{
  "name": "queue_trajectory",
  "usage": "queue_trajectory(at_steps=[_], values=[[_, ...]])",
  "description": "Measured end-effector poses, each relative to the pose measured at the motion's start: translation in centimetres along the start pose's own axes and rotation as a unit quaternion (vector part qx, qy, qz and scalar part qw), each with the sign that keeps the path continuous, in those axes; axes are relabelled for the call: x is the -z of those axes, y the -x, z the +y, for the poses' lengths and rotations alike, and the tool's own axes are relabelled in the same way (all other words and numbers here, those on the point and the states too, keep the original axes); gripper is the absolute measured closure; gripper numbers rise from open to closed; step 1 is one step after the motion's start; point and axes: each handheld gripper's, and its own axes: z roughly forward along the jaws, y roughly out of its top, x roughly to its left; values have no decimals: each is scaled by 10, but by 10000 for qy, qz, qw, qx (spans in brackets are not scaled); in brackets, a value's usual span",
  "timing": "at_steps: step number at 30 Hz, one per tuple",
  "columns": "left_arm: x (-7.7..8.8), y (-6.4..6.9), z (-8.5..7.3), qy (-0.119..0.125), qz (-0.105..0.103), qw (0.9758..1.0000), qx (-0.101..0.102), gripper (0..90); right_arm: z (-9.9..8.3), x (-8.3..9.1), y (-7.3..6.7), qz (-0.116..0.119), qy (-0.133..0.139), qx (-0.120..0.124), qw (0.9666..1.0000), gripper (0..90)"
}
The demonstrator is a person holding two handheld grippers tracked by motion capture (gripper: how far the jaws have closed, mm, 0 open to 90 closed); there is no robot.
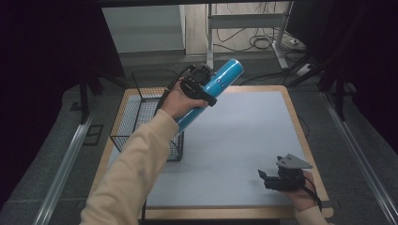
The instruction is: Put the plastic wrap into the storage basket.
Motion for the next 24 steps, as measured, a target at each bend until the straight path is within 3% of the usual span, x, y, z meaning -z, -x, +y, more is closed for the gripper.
queue_trajectory(at_steps=[24], values=[[-4,-42,-28,-202,357,9987,294,318,0,-1,-3,-14,-39,15,10000,126]])
